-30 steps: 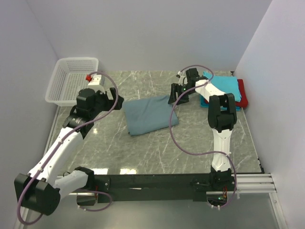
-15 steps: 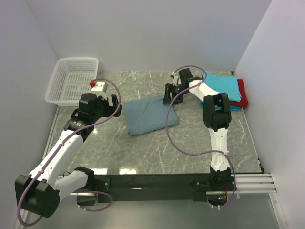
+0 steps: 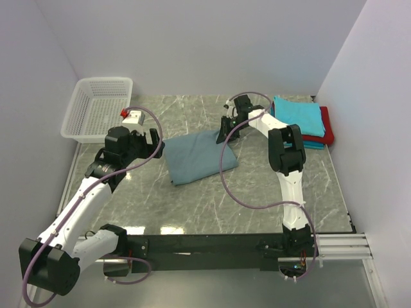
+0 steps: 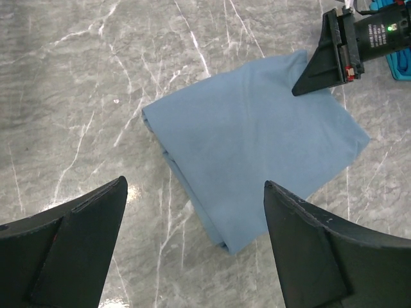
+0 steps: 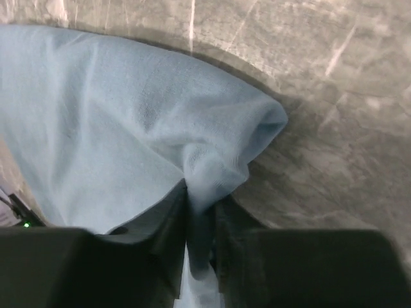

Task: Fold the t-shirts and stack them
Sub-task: Neatly place the folded tshirt to the corner

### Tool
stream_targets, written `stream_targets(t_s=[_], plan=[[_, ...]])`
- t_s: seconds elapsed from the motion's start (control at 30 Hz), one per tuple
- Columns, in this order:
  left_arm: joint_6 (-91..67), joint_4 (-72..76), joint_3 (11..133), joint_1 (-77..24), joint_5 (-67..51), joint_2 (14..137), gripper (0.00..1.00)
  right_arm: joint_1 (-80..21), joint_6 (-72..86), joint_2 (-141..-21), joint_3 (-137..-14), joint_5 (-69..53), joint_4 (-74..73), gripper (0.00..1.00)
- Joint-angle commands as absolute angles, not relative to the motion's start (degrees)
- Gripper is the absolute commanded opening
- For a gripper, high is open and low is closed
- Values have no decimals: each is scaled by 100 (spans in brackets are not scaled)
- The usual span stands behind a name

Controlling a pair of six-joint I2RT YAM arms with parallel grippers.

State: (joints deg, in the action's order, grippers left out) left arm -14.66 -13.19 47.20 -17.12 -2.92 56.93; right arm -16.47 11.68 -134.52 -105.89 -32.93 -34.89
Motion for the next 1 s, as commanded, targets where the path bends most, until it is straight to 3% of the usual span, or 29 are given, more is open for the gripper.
stream_targets(t_s=[0.0, 0.1, 0.17, 0.43, 0.67, 0.97], plan=[[-1371, -1099, 4711, -1705, -431, 5607, 92, -1740, 1178, -13825, -10705, -3331, -3867, 21], [-1362, -1125, 4711, -1714, -404, 5642, 91, -1723, 1073, -13790, -10801, -3384, -3920, 0], [-1354, -1134, 4711, -1705, -378, 5634, 91, -1705, 932, -13607, -10898, -3157, -3990, 0], [-1354, -1099, 4676, -1705, -395, 5441, 91, -1696, -272, -12306, -10714, -101, -4078, 0], [-1380, -1055, 4658, -1714, -580, 5204, 91, -1696, -1045, -11383, -10222, 1825, -3666, 0], [-1415, -993, 4641, -1714, -800, 5045, 91, -1652, -1669, -10688, -10336, 2829, -3227, 0]])
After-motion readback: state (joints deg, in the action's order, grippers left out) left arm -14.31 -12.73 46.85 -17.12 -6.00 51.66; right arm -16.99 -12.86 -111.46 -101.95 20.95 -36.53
